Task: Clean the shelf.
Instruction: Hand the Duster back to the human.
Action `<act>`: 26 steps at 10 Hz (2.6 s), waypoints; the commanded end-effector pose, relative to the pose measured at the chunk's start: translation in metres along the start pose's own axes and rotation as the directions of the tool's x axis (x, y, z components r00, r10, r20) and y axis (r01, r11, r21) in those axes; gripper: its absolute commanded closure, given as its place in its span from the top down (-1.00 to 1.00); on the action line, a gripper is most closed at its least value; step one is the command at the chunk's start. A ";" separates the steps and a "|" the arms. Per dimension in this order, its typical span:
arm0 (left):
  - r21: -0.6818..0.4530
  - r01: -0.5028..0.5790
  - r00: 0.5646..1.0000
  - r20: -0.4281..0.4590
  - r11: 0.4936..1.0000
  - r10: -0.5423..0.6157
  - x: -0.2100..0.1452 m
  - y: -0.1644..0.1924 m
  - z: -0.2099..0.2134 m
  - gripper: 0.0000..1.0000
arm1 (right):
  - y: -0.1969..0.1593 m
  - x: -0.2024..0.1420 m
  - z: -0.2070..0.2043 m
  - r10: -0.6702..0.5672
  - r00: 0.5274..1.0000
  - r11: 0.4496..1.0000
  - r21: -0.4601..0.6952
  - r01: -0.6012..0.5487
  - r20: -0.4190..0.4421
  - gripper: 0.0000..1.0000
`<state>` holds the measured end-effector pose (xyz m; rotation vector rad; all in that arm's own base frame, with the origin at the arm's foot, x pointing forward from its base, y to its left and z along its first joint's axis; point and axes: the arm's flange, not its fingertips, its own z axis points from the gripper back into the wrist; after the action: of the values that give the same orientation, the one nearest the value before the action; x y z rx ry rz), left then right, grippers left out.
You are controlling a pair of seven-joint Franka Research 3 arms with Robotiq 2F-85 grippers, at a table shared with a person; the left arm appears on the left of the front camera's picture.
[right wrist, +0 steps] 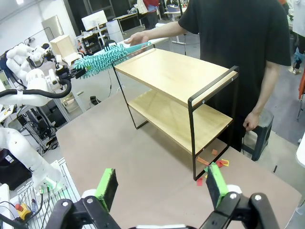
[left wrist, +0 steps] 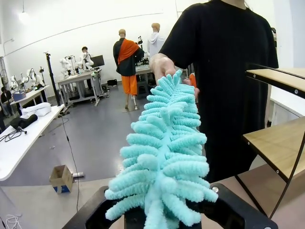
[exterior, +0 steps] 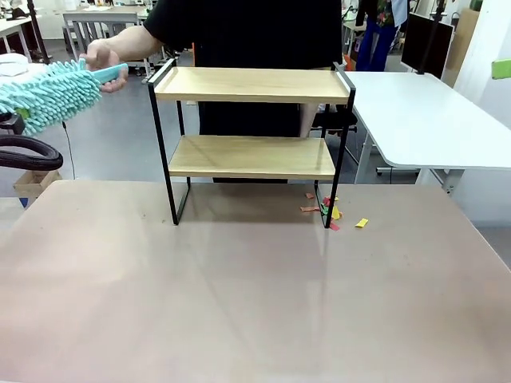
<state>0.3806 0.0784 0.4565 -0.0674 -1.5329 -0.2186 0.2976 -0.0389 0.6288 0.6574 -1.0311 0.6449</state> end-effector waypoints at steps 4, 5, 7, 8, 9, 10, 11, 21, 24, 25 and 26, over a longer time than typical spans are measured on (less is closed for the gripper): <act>0.003 0.009 1.000 0.005 1.000 -0.009 0.002 0.001 0.001 -0.67 | 0.000 0.002 0.001 0.014 1.000 1.000 0.003 -0.014 -0.005 1.00; 0.003 0.009 1.000 0.005 1.000 -0.009 0.002 0.001 0.001 -0.67 | 0.000 0.002 0.001 0.014 1.000 1.000 0.003 -0.014 -0.005 1.00; 0.001 0.000 1.000 -0.002 1.000 0.000 0.000 0.000 0.000 0.45 | 0.000 0.002 0.001 0.014 1.000 1.000 0.003 -0.014 -0.005 1.00; -0.012 0.011 1.000 -0.005 1.000 -0.011 0.000 0.000 0.000 0.47 | 0.000 0.002 0.001 0.014 1.000 1.000 0.003 -0.014 -0.005 1.00; -0.024 0.002 1.000 -0.014 1.000 -0.003 -0.001 0.002 0.002 1.00 | 0.000 0.002 0.001 0.014 1.000 1.000 0.003 -0.014 -0.005 1.00; -0.038 -0.039 0.999 -0.035 0.999 0.038 0.001 0.003 0.002 1.00 | 0.000 0.002 0.001 0.014 1.000 1.000 0.003 -0.014 -0.005 1.00; -0.056 -0.108 0.993 -0.058 0.993 0.105 0.009 0.007 0.002 1.00 | 0.000 0.002 0.001 0.014 1.000 1.000 0.003 -0.014 -0.005 1.00; -0.100 -0.671 0.742 -0.079 0.735 0.666 0.153 0.178 0.083 1.00 | 0.000 0.002 0.001 0.014 1.000 1.000 0.003 -0.014 -0.005 1.00; -0.091 -0.655 0.755 -0.058 0.750 0.653 0.150 0.168 0.090 1.00 | 0.000 0.002 0.001 0.014 1.000 1.000 0.003 -0.014 -0.005 1.00; -0.091 -0.655 0.755 -0.058 0.750 0.653 0.150 0.168 0.090 1.00 | 0.000 0.002 0.001 0.014 1.000 1.000 0.003 -0.014 -0.005 1.00; -0.091 -0.655 0.755 -0.058 0.750 0.653 0.150 0.168 0.090 1.00 | 0.000 0.002 0.001 0.014 1.000 1.000 0.003 -0.014 -0.005 1.00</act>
<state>0.3292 0.2478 0.6273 -0.6904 -1.3777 0.2666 0.2977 -0.0390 0.6292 0.6569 -1.0316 0.6453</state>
